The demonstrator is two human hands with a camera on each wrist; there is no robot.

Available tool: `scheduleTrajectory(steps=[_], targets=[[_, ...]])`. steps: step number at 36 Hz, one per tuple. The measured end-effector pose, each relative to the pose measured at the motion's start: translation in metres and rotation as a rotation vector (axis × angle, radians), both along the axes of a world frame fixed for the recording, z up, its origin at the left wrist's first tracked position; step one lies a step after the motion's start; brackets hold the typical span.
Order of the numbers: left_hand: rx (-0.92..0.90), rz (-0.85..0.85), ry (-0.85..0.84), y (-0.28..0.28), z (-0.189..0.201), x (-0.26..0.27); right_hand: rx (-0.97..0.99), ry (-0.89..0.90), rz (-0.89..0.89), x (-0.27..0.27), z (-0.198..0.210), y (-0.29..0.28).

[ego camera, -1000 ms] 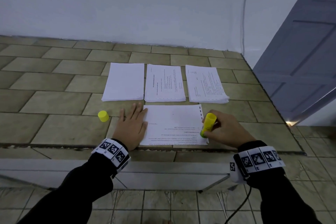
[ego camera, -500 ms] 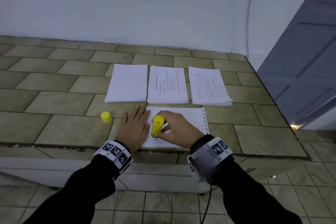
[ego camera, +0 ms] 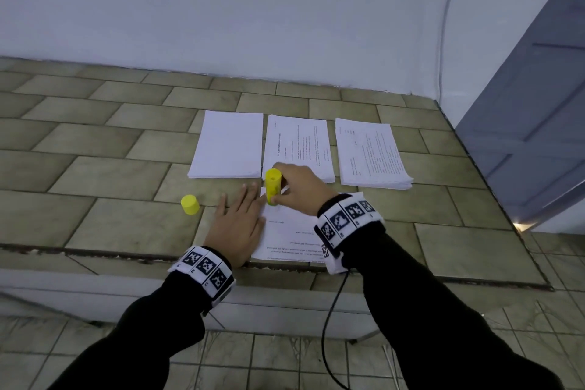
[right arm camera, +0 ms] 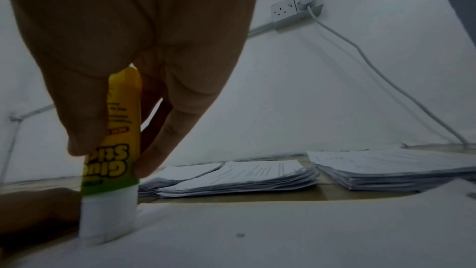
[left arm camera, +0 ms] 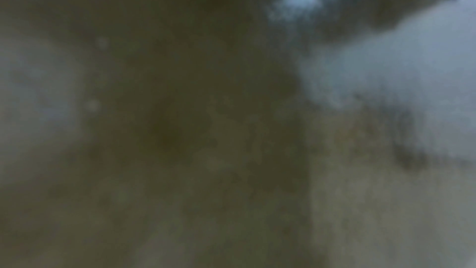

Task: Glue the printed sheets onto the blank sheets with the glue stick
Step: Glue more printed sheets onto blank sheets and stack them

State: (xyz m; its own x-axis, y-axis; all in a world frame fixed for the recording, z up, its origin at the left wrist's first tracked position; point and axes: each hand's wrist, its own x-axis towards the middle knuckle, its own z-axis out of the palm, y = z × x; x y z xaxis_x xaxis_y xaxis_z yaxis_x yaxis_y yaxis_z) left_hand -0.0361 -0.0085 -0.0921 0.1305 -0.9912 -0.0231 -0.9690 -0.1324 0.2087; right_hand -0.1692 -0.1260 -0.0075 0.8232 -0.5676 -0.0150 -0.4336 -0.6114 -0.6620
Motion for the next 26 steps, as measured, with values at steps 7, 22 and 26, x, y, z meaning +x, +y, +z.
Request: scheduleTrajectory(steps=[7, 22, 26], targets=[[0.041, 0.021, -0.036, 0.001, 0.006, -0.002, 0.022, 0.018, -0.065, 0.007, -0.003, -0.014], [0.078, 0.056, -0.074, 0.0, 0.009, -0.004, 0.17, -0.127, -0.042, -0.092, -0.009, 0.025], [0.083, 0.058, -0.073, -0.001, 0.008, -0.005, 0.163, -0.128, -0.024, -0.102, -0.012, 0.028]])
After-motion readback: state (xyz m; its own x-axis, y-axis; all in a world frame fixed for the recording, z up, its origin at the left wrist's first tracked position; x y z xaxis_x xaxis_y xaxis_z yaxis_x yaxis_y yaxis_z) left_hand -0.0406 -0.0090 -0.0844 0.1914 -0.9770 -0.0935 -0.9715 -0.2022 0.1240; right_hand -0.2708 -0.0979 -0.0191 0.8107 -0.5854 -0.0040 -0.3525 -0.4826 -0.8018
